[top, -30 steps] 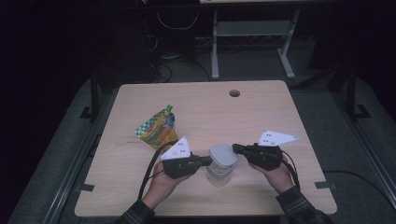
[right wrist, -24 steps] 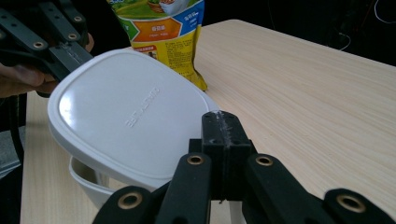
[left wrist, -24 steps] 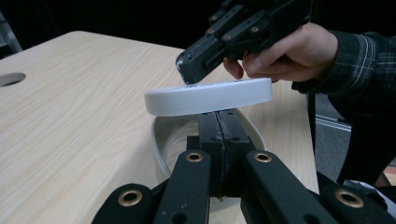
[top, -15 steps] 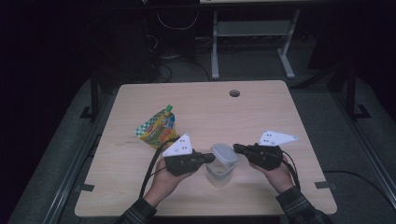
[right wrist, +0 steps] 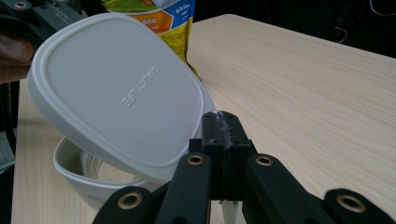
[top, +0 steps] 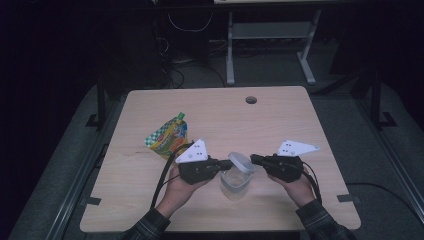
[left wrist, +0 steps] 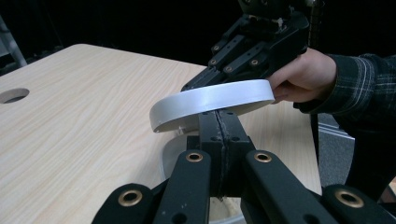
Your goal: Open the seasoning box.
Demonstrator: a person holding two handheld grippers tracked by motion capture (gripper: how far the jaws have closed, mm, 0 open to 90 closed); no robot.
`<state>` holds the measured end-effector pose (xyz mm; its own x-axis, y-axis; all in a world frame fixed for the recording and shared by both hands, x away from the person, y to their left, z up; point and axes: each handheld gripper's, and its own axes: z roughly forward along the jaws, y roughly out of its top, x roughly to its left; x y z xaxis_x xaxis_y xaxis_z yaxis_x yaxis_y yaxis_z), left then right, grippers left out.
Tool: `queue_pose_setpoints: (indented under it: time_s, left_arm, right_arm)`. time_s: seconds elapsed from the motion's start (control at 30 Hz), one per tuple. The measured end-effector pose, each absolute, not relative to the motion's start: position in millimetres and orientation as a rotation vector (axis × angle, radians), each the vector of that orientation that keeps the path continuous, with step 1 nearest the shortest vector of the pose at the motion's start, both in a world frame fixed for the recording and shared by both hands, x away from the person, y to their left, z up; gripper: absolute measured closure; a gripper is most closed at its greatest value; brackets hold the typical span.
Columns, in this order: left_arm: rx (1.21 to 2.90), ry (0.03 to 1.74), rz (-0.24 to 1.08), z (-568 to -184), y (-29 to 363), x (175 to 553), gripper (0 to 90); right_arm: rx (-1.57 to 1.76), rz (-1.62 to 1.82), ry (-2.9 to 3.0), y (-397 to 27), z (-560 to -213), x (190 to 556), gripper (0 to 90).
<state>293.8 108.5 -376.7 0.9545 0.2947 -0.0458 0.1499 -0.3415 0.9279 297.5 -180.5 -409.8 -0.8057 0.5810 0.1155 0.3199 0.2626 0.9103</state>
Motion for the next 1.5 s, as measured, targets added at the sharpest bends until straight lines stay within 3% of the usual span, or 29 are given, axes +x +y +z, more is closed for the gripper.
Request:
queue_pose_setpoints:
  time_s: [0.83, 1.5]
  left_arm:
    - [1.930, 0.317, 0.140, -372, 100, 300, 89.7]
    - [1.946, 0.354, 0.135, -371, 114, 300, 89.7]
  right_arm:
    - [0.847, 1.555, 2.312, -181, -416, 299, 89.9]
    - [0.875, 1.525, 2.306, -191, -420, 298, 89.9]
